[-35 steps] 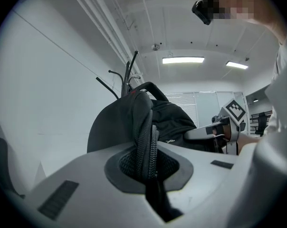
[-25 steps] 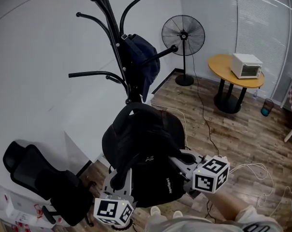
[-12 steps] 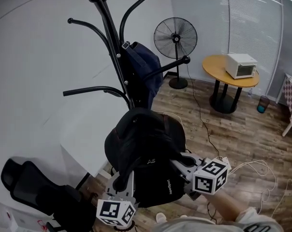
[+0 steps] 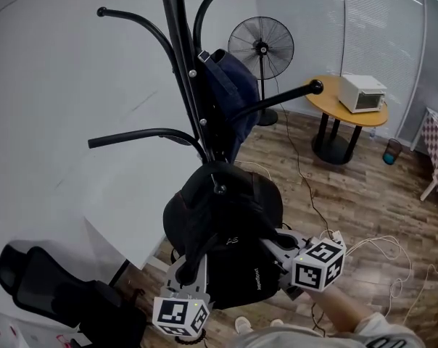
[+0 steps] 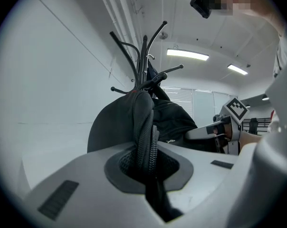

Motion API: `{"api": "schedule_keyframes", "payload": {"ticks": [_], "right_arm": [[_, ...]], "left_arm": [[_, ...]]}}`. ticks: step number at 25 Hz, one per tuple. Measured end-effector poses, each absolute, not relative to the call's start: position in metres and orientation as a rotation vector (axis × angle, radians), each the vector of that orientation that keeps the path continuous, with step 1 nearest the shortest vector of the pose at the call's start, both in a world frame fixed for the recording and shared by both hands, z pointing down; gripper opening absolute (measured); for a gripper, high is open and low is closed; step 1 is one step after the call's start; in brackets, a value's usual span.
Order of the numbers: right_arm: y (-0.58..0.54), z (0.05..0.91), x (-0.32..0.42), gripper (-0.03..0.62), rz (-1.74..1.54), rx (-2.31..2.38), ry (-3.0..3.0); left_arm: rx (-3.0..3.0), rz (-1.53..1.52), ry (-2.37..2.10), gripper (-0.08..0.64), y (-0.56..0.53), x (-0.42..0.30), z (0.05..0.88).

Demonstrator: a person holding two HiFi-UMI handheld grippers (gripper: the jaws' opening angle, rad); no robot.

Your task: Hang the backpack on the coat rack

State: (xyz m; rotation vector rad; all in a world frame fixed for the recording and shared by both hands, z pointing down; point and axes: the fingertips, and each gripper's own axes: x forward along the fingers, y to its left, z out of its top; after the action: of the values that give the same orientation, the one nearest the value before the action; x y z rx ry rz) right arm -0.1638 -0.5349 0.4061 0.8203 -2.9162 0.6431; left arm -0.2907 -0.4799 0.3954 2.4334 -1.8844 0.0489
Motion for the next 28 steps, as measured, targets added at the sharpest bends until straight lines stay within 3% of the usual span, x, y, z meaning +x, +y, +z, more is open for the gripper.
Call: {"api": "schedule_keyframes", "payload": {"ticks": [9,21,25,28], "right_arm": [[-0.541,0.429,-0.169,0.029,0.681,0.866,-2.931],[-0.537,0.445,-0.167,0.032,0.259,1.017,-2.975],[-0.528,0.446,-0.166,0.038,0.232,0.974,-3.004],[-0.517,0.444,-0.155,0.082,0.250,0.956,-3.025]], "left_arm": [[2.455,0.059,-1.881,0.023,-0.493,-0.297,0.417],[2.579,-0.014,-1.959,0.026,-0.502,-0.290,0.440],[2.591,0.013,-2.025,0.090,-0.492,-0.291,0.439],[2.537,-0.015,-2.082,0.141,-0.477,-0.296,0.430]]}}
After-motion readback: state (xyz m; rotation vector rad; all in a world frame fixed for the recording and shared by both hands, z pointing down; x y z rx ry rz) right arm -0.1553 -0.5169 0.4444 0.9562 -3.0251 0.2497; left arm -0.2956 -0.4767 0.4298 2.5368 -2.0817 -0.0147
